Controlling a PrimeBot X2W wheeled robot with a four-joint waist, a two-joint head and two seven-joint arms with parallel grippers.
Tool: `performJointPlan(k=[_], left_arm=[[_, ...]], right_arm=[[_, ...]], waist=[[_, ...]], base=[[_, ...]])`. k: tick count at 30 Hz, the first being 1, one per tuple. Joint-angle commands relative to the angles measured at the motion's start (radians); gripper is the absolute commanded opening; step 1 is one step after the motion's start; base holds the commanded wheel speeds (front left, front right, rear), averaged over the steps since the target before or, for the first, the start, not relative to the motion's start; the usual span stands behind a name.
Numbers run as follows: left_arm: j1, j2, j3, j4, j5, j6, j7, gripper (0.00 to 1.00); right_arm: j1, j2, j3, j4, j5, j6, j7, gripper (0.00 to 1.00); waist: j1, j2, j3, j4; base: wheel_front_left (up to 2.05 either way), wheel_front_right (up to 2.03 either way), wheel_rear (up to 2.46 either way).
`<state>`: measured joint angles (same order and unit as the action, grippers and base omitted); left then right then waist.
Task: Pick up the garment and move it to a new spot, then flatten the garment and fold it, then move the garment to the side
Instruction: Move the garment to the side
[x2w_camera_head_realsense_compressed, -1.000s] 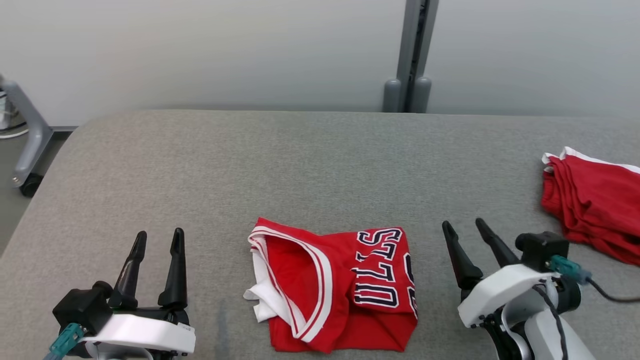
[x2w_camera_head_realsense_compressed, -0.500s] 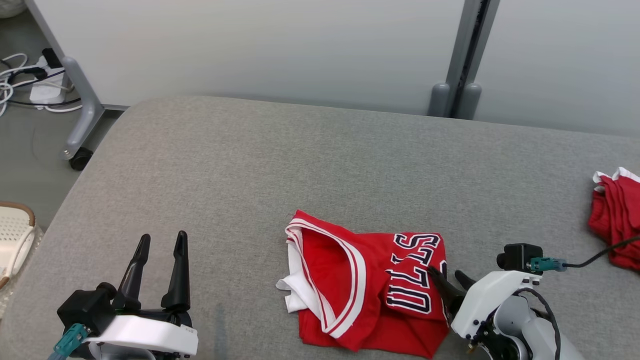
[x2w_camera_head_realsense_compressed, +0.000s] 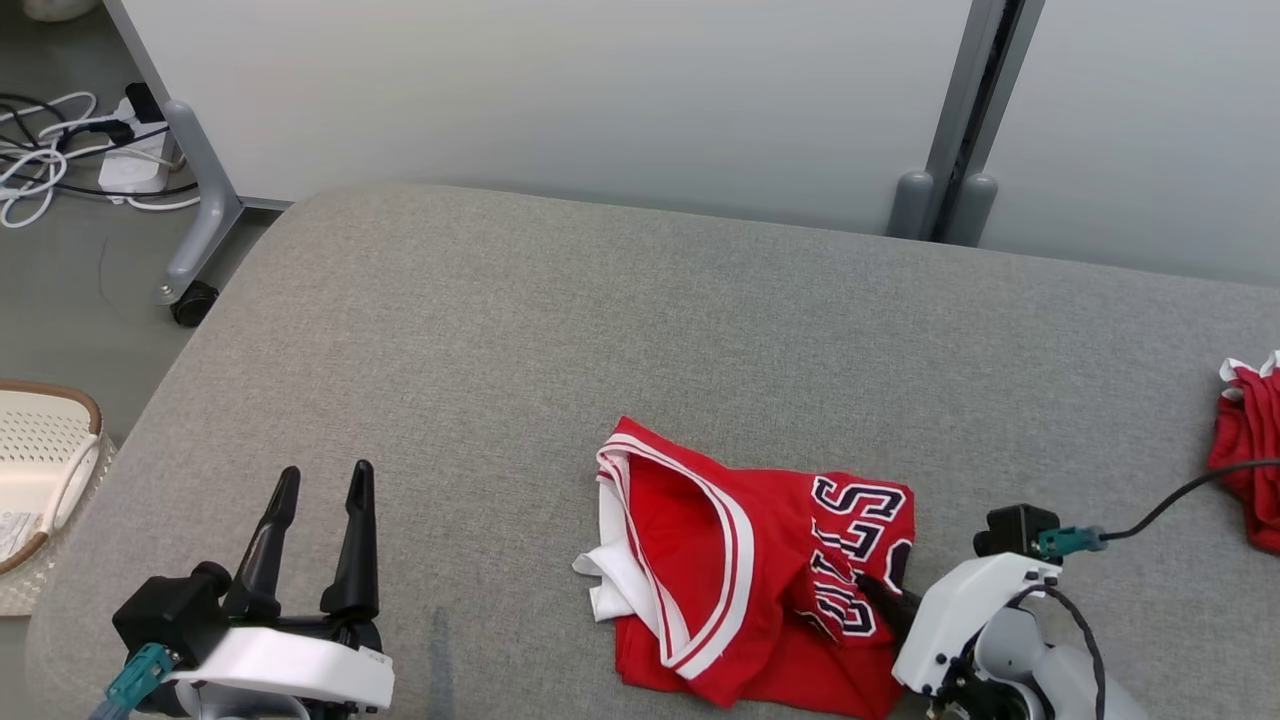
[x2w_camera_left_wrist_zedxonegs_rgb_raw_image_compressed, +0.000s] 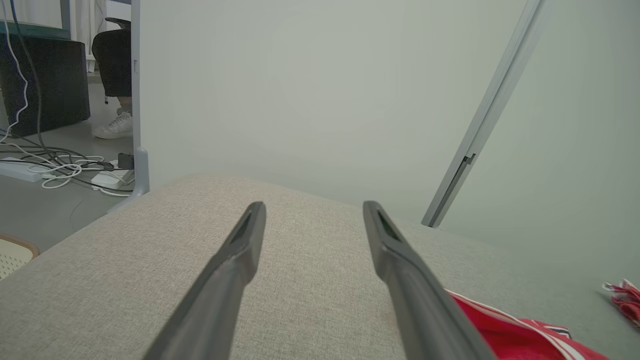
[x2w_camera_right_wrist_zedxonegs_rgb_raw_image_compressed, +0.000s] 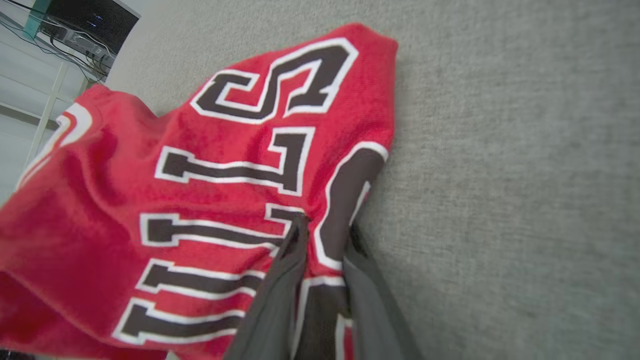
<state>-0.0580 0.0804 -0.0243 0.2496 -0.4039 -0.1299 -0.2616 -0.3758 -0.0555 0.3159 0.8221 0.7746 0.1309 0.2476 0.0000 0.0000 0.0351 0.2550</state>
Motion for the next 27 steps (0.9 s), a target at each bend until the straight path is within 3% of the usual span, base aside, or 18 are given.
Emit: performJointPlan(k=[1,12,20,27], left_arm=[[-0.009,0.005,0.004,0.000,0.005,-0.002,-0.004,1.00],[-0.002,0.000,0.000,-0.004,0.002,-0.002,-0.004,1.00],[-0.012,-0.002,-0.025,0.000,-0.006,-0.002,-0.004,1.00],[-0.022,-0.010,-0.041,0.002,-0.012,-0.002,-0.004,1.00]], right_arm=[[0.005,0.006,0.016,0.014,0.006,0.000,-0.026,0.00],[-0.093,-0.021,0.047,-0.061,-0.043,0.000,-0.167,0.00],[-0.259,-0.112,0.155,-0.157,-0.105,0.000,-0.061,0.00],[-0.414,-0.121,0.225,-0.210,-0.110,0.000,0.075,0.00]], waist=[[0.0000,0.0000,-0.004,-0.004],[0.0000,0.0000,-0.009,-0.047],[0.0000,0.0000,-0.010,-0.092],[0.0000,0.0000,0.003,-0.114]], base=[[0.00,0.00,0.00],[0.00,0.00,0.00],[0.00,0.00,0.00],[0.00,0.00,0.00]])
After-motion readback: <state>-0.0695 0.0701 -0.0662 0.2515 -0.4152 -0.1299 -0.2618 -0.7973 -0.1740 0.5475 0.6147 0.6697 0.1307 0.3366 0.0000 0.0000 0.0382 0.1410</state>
